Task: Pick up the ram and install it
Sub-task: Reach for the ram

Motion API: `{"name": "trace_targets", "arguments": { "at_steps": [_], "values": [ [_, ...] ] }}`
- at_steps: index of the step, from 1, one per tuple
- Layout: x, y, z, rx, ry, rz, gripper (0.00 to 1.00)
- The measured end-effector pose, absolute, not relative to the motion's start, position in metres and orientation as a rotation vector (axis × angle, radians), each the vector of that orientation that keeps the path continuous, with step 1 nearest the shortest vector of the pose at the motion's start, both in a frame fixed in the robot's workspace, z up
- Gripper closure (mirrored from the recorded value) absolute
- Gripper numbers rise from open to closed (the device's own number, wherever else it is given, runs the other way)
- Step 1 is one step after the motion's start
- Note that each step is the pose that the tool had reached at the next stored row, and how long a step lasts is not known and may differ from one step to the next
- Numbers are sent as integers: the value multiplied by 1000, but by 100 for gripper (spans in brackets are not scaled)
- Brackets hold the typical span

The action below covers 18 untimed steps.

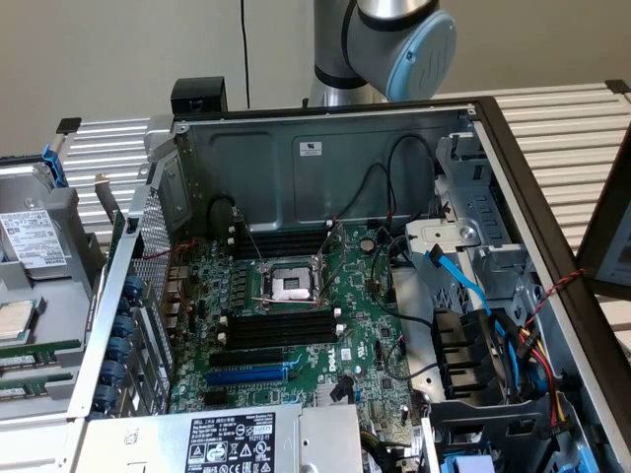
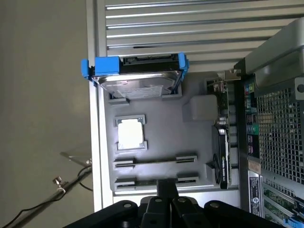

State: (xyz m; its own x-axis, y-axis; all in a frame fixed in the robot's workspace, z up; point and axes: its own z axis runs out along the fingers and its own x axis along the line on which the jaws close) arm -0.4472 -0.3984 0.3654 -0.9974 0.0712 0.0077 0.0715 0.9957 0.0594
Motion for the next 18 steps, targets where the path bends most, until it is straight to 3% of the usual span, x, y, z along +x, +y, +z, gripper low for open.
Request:
{"name": "trace_targets", "arguments": {
  "at_steps": [18],
  "values": [
    [-447, -398, 364, 318, -3110, -92, 89]
  ]
}}
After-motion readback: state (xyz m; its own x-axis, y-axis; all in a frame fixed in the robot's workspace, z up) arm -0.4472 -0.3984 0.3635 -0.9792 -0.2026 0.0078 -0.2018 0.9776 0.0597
